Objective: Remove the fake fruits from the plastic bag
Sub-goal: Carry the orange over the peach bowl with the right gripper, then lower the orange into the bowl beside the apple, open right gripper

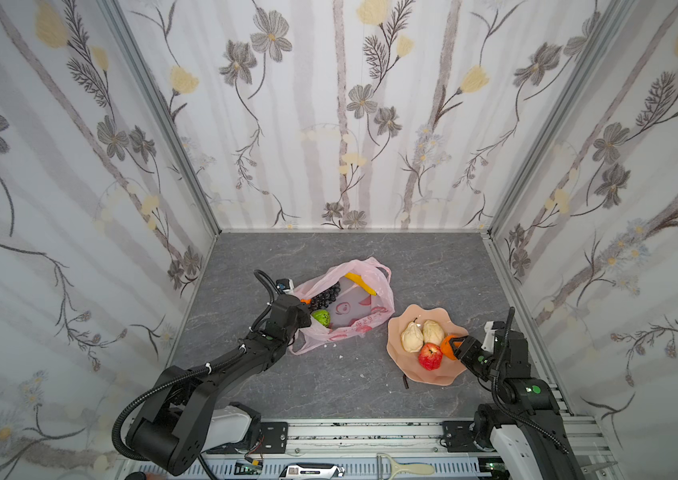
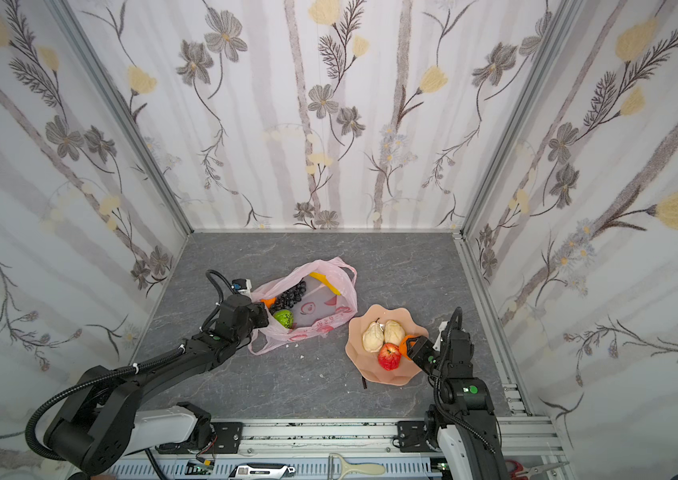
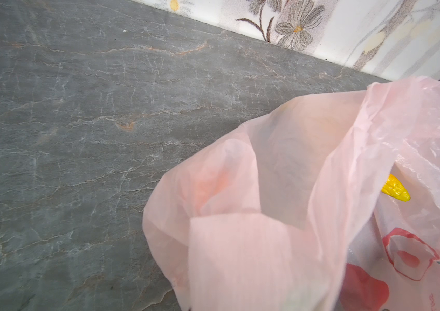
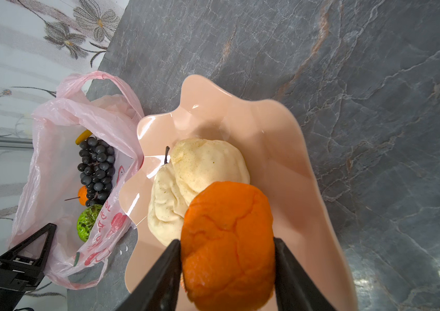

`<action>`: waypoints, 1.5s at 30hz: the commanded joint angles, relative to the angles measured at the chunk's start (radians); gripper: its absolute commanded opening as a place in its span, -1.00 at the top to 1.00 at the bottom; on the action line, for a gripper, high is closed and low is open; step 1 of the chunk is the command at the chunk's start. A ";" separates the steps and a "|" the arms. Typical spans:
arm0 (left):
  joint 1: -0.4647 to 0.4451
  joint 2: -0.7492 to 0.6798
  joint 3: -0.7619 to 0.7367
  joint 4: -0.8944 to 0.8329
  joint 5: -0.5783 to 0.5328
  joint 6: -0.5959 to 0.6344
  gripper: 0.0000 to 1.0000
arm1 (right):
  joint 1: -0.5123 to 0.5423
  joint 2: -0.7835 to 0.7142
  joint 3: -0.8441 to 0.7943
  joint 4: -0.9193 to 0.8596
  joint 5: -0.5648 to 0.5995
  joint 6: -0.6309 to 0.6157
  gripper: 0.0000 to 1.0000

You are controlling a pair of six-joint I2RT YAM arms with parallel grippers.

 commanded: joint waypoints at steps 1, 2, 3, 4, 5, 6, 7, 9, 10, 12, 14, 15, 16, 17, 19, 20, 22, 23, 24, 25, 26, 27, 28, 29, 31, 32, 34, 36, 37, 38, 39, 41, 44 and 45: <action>0.000 -0.005 -0.003 0.024 -0.019 0.003 0.78 | -0.002 0.019 -0.002 -0.010 0.004 -0.003 -0.08; 0.000 -0.004 -0.003 0.024 -0.023 0.004 0.79 | -0.001 0.026 -0.002 -0.015 0.004 -0.008 -0.09; 0.000 -0.004 -0.003 0.024 -0.025 0.003 0.78 | -0.001 0.025 0.001 -0.021 0.006 -0.010 -0.09; 0.001 -0.001 -0.002 0.024 -0.023 0.003 0.79 | -0.001 0.025 0.001 -0.026 0.010 -0.013 -0.08; 0.000 0.003 -0.001 0.025 -0.020 0.002 0.79 | -0.001 0.024 0.003 -0.031 0.014 -0.015 -0.09; 0.001 0.009 0.002 0.024 -0.018 0.002 0.79 | -0.001 0.021 0.003 -0.032 0.016 -0.016 -0.09; 0.000 0.011 0.003 0.024 -0.016 0.002 0.79 | -0.001 0.019 0.003 -0.035 0.021 -0.015 -0.10; 0.000 0.012 0.003 0.024 -0.017 0.002 0.79 | -0.001 0.017 0.002 -0.038 0.024 -0.015 -0.11; 0.000 0.011 0.002 0.024 -0.019 0.002 0.79 | -0.001 0.016 0.000 -0.040 0.027 -0.015 -0.12; 0.000 0.006 0.001 0.024 -0.018 0.003 0.79 | -0.001 0.016 0.000 -0.044 0.033 -0.017 -0.13; 0.001 0.005 0.001 0.024 -0.019 0.002 0.79 | -0.001 0.011 0.002 -0.047 0.036 -0.019 -0.18; 0.001 0.005 0.001 0.025 -0.018 0.002 0.79 | -0.001 0.010 0.003 -0.048 0.040 -0.021 -0.21; 0.000 0.005 0.001 0.024 -0.019 0.003 0.79 | -0.001 0.011 0.006 -0.052 0.042 -0.023 -0.23; 0.001 0.004 0.002 0.024 -0.018 0.003 0.79 | -0.001 0.012 0.007 -0.054 0.045 -0.026 -0.24; 0.000 0.002 0.000 0.024 -0.017 0.002 0.79 | -0.001 0.012 0.012 -0.057 0.052 -0.030 -0.24; 0.000 0.001 0.000 0.024 -0.018 0.002 0.79 | -0.001 0.012 0.016 -0.059 0.056 -0.032 -0.24; 0.000 0.002 0.000 0.024 -0.019 0.003 0.78 | -0.001 0.009 0.029 -0.069 0.068 -0.037 -0.24; 0.001 0.001 0.000 0.024 -0.018 0.002 0.78 | -0.001 0.007 0.037 -0.075 0.075 -0.040 -0.22; 0.000 0.001 0.000 0.024 -0.019 0.002 0.78 | -0.001 0.004 0.046 -0.084 0.086 -0.044 -0.22; 0.000 0.001 0.000 0.024 -0.019 0.002 0.78 | -0.001 0.000 0.056 -0.091 0.095 -0.049 -0.21; 0.000 0.002 0.000 0.024 -0.019 0.002 0.78 | -0.001 -0.004 0.065 -0.098 0.103 -0.051 -0.21; 0.000 0.004 0.001 0.024 -0.017 0.002 0.78 | -0.001 -0.009 0.076 -0.102 0.108 -0.061 -0.21; 0.000 0.004 0.001 0.024 -0.016 0.002 0.78 | -0.001 -0.015 0.087 -0.105 0.108 -0.068 -0.20; 0.000 0.006 0.001 0.024 -0.016 0.001 0.78 | -0.001 -0.018 0.094 -0.106 0.102 -0.071 -0.18; 0.000 0.007 0.003 0.024 -0.015 0.001 0.78 | 0.001 -0.012 0.112 -0.107 0.081 -0.079 -0.16; 0.000 0.008 0.002 0.025 -0.015 0.001 0.78 | 0.002 -0.007 0.119 -0.109 0.070 -0.083 -0.16; 0.000 0.011 0.001 0.025 -0.014 0.001 0.78 | 0.009 -0.002 0.124 -0.108 0.062 -0.092 -0.19; 0.000 0.014 0.004 0.026 -0.014 0.001 0.78 | 0.021 -0.008 0.113 -0.091 0.052 -0.083 -0.21; 0.000 0.015 0.004 0.025 -0.014 0.001 0.78 | 0.027 -0.008 0.107 -0.079 0.045 -0.077 -0.21; 0.000 0.017 0.004 0.025 -0.013 0.002 0.78 | 0.036 -0.008 0.098 -0.059 0.033 -0.066 -0.21; 0.000 0.017 0.007 0.025 -0.013 0.000 0.78 | 0.047 -0.004 0.087 -0.038 0.022 -0.055 -0.21; -0.001 0.017 0.004 0.025 -0.012 0.001 0.78 | 0.071 0.009 0.078 -0.017 0.021 -0.041 -0.21; 0.000 0.014 0.003 0.024 -0.017 0.001 0.78 | 0.108 0.031 0.071 -0.011 0.054 -0.035 -0.21; -0.001 0.015 0.003 0.025 -0.018 0.001 0.78 | 0.117 0.036 0.066 -0.017 0.073 -0.035 -0.21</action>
